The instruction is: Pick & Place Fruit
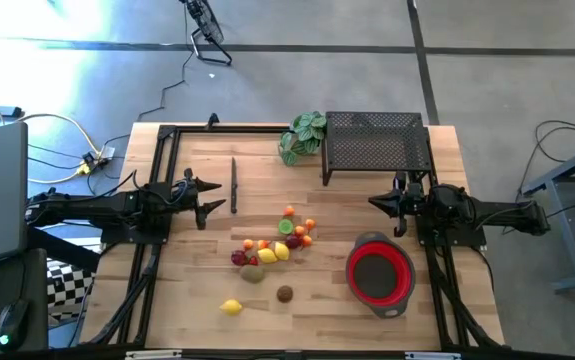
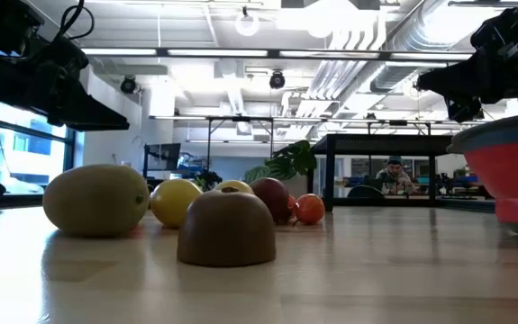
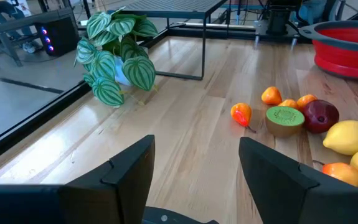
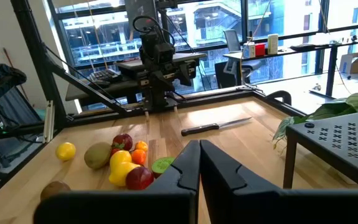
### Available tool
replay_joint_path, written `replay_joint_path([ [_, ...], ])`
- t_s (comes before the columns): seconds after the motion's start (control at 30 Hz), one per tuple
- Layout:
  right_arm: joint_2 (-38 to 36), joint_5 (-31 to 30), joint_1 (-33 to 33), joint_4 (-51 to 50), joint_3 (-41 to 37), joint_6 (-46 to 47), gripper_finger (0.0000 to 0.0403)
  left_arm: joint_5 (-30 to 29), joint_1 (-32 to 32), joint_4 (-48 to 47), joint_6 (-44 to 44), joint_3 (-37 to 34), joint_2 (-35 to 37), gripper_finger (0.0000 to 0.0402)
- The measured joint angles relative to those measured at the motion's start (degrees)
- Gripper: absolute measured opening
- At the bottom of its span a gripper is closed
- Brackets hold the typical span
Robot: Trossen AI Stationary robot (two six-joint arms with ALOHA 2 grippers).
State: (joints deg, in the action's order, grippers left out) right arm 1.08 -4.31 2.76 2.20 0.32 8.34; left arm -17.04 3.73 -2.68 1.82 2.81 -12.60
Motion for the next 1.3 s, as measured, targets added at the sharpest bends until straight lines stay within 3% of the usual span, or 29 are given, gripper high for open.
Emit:
replay_joint_path([
  [1.2, 0.00, -0.01, 0.01, 0.02, 0.00, -0.02, 0.0003, 0.33, 0.00, 2.73, -0.04, -0.18, -0.02, 0.0228],
  [1.3, 0.00, 0.01, -0.01, 0.00, 0.00, 0.53, 0.0004, 1.65, 0.00, 2.54, 3.07, -0.15, 0.00, 0.0228],
])
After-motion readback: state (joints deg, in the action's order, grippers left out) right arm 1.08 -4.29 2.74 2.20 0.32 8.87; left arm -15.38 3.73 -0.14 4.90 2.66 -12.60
